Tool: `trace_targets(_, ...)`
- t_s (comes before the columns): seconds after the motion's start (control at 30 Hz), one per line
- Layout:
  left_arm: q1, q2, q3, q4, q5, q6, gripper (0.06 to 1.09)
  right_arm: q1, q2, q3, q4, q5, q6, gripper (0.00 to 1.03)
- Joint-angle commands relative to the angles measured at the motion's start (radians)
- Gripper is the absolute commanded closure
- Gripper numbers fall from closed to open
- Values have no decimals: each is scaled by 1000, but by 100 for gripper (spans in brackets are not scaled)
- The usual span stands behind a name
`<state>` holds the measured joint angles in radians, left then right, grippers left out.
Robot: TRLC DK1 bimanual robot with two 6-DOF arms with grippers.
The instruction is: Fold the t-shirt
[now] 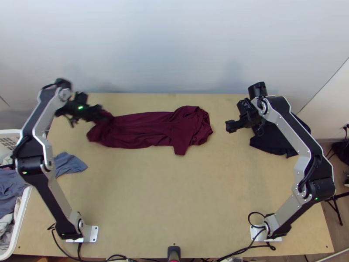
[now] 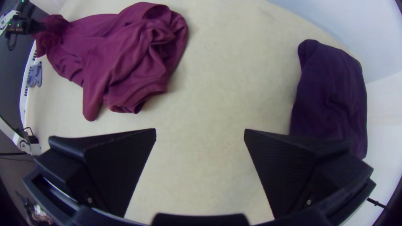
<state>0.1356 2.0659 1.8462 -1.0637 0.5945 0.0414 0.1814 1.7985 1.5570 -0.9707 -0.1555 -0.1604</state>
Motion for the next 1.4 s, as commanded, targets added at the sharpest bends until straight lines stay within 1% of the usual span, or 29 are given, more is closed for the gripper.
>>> trace_targets(0.0, -228, 39, 128, -1, -1, -109, 105, 6, -24, -23, 0, 1, 15, 5)
trace_targets(0.1, -303, 65, 197, 11, -1, -169, 105, 4, -37, -38, 0, 10, 22, 5)
trace_targets(0.23, -403, 122, 334, 19, -1, -219, 105, 1, -47, -66, 6, 17, 39, 5)
trace_targets(0.3, -441, 146, 384, 53, 5, -245, 105, 4, -53, -80, 10, 20, 47, 5)
trace_targets(0.37, -468, 152, 387, 139, 57, -268, 105, 9, -56, -92, 17, 24, 58, 5)
trace_targets(0.43, -491, 171, 392, 226, 87, -310, 105, 15, -59, -104, 20, 39, 61, 5)
trace_targets(0.63, -530, 252, 397, 444, 122, -383, 105, 24, -67, -150, 36, 60, 67, 5)
trace_targets(0.73, -554, 284, 397, 564, 172, -454, 105, 23, -68, -164, 41, 70, 67, 5)
trace_targets(0.8, -576, 306, 397, 648, 179, -500, 105, 21, -68, -164, 43, 77, 64, 5)
trace_targets(0.9, -600, 355, 403, 812, 200, -626, 105, 16, -62, -161, 44, 97, 58, 5)
trace_targets(0.97, -625, 390, 420, 858, 205, -675, 105, 10, -57, -158, 44, 100, 56, 5)
trace_targets(1.07, -666, 418, 423, 909, 206, -699, 105, -5, -47, -155, 44, 100, 51, 5)
trace_targets(1.13, -676, 442, 433, 953, 205, -736, 103, -11, -44, -153, 43, 100, 50, 5)
trace_targets(1.17, -676, 456, 439, 967, 205, -756, 99, -11, -41, -153, 44, 100, 50, 5)
trace_targets(1.2, -674, 468, 443, 986, 205, -773, 90, -11, -37, -152, 44, 100, 50, 5)
trace_targets(1.23, -668, 482, 443, 995, 205, -793, 73, -11, -36, -152, 44, 100, 50, 5)
trace_targets(1.27, -663, 496, 441, 990, 205, -801, 52, -11, -34, -149, 43, 100, 50, 5)
trace_targets(1.33, -656, 510, 433, 966, 205, -804, 8, -11, -33, -144, 44, 100, 50, 5)
trace_targets(1.37, -651, 514, 429, 955, 205, -801, 9, -13, -31, -141, 44, 100, 50, 5)
